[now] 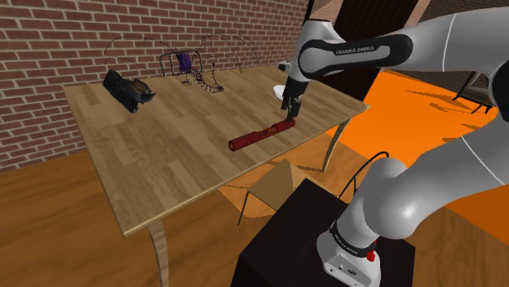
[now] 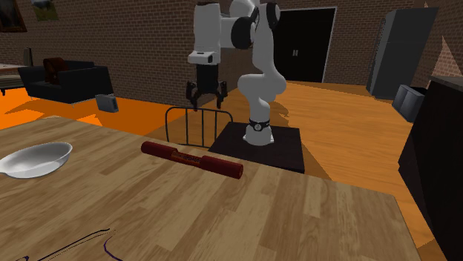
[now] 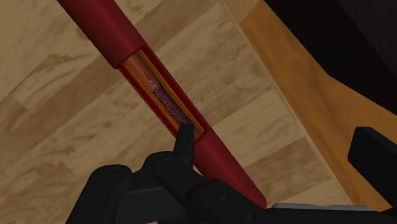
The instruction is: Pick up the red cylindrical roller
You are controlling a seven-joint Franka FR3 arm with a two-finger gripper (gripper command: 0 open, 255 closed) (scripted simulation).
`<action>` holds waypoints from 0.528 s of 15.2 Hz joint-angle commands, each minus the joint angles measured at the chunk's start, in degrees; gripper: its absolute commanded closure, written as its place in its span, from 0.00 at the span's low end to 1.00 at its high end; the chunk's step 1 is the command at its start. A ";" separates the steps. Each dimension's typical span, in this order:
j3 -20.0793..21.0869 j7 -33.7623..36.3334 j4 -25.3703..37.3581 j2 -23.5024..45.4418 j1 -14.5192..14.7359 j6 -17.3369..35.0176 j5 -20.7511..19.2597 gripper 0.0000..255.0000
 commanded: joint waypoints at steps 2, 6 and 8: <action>-4.07 -9.49 1.78 6.69 2.42 4.02 1.65 0.00; -8.79 -23.23 5.74 17.23 5.38 8.48 6.75 0.00; -10.29 -30.56 8.16 22.96 6.33 10.21 10.47 0.00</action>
